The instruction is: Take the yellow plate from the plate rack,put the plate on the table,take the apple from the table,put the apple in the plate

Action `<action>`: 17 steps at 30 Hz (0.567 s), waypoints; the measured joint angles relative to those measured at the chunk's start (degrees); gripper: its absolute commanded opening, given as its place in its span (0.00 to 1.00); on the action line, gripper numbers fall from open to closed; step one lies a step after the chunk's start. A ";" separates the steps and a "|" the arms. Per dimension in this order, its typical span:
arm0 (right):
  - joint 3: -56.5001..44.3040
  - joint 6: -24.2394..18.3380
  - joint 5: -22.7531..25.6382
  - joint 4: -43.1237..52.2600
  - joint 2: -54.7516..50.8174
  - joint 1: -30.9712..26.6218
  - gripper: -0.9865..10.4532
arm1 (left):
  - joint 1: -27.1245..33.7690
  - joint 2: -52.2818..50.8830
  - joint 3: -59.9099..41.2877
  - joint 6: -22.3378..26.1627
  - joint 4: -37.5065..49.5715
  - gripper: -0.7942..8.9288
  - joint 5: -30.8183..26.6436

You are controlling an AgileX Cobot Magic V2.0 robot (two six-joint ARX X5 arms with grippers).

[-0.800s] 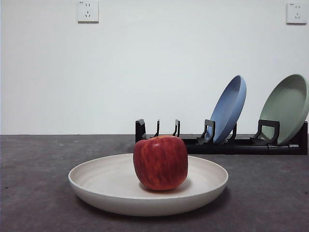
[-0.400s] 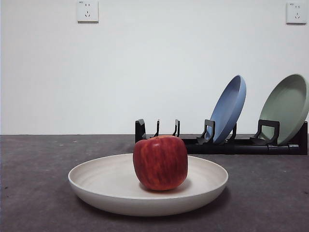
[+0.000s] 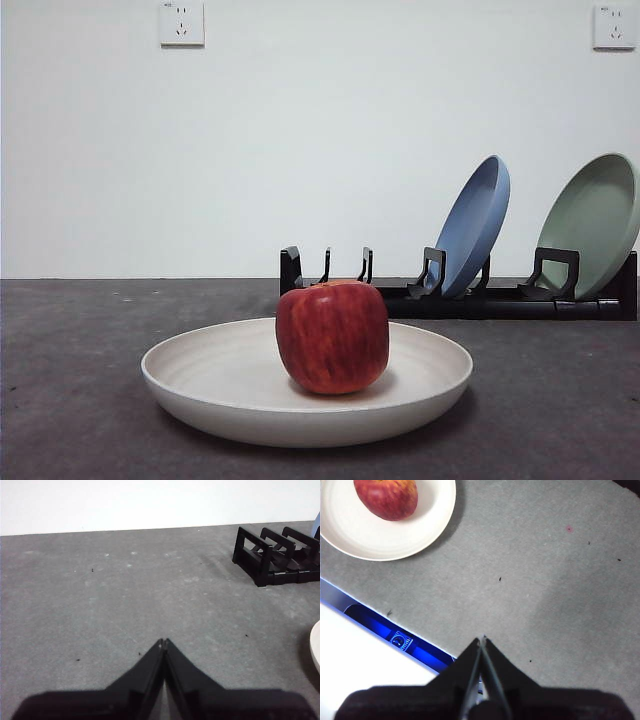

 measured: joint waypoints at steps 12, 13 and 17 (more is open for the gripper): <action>-0.02 -2.40 3.32 5.11 -5.03 -7.56 0.09 | 0.00 0.46 0.00 0.00 0.00 0.08 0.02; -0.02 -2.69 3.30 7.52 -6.43 -9.44 0.09 | 0.00 0.48 0.00 0.00 0.00 0.08 0.00; -0.46 -3.28 3.34 22.32 -14.38 -21.05 0.09 | 0.00 0.48 0.00 0.00 0.00 0.08 0.00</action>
